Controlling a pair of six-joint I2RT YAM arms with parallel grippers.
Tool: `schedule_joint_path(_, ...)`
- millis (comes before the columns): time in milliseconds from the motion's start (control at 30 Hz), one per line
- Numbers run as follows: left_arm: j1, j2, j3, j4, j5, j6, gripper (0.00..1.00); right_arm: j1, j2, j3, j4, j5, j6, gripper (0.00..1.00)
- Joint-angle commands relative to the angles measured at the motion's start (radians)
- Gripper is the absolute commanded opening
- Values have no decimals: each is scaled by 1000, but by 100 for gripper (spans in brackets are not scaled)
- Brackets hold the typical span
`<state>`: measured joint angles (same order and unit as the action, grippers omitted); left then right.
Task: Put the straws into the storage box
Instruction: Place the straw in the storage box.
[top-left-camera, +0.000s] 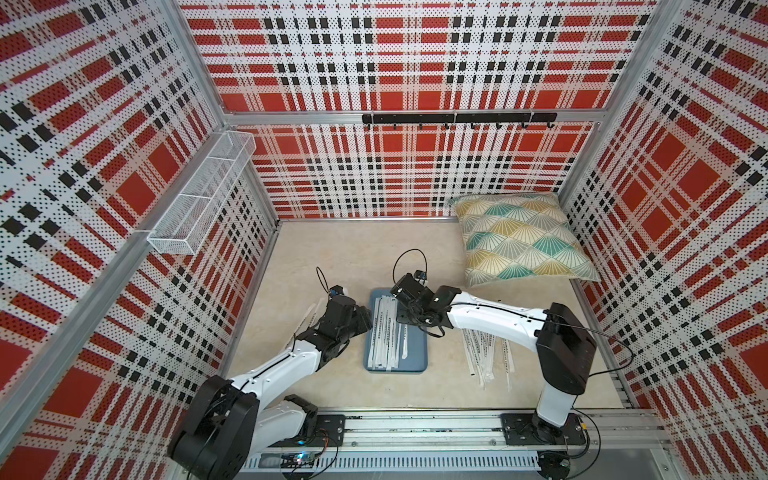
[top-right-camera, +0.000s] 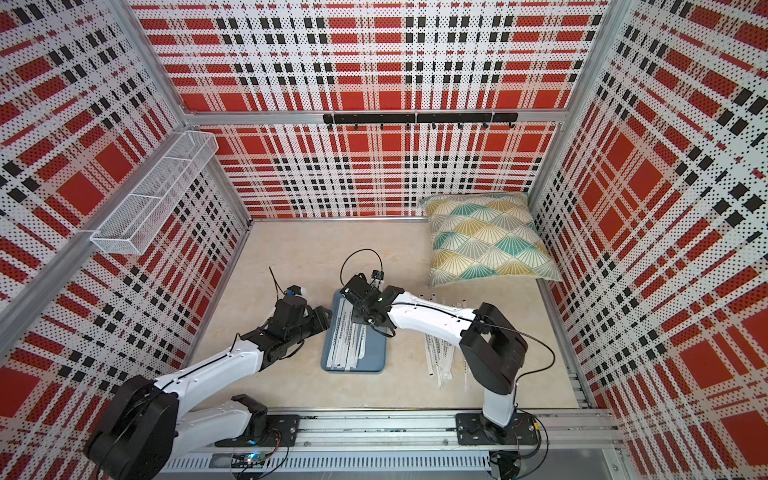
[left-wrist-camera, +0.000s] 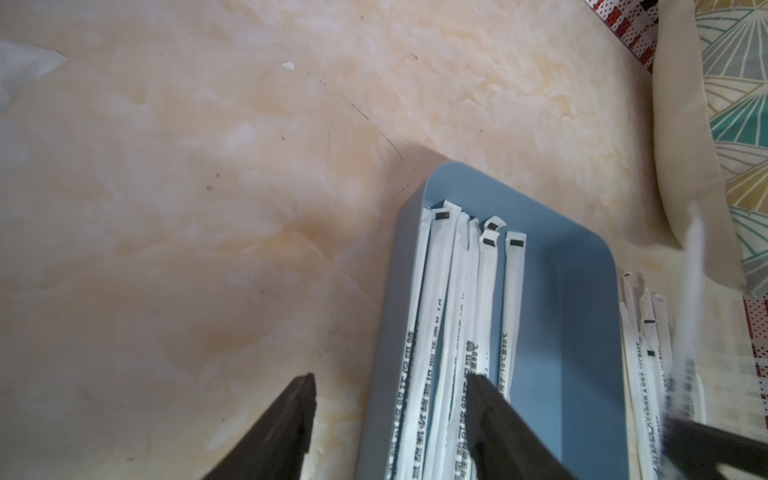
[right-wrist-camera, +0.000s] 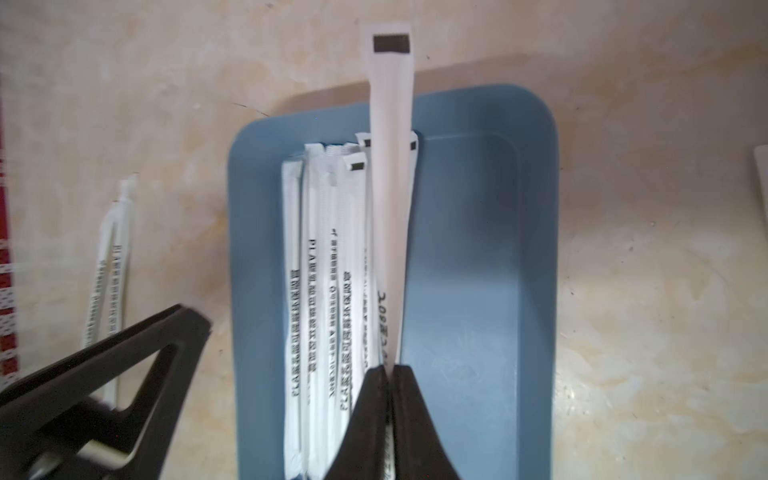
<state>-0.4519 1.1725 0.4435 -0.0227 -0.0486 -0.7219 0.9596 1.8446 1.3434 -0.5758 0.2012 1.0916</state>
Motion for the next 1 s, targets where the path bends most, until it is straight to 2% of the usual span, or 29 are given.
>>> schedule_joint_path(0,-16,15,-17,51,9,-19,63,-2,50,-13,44,-33,34,12)
schedule_joint_path(333,-47,35,-29,72,-4,-28,62,-7,120,-24,82,-87,45,13)
schedule_joint_path(633,-47,22,-30,65,-11,-22,60,-9,146,-8,67,-85,36,17)
schedule_joint_path(833,-43,-3,-9,46,-18,-24,59,-9,98,5,33,-69,15,22)
schedule_joint_path(967,-34,-26,51,-13,-33,-1,59,-10,11,5,-27,-43,-10,25)
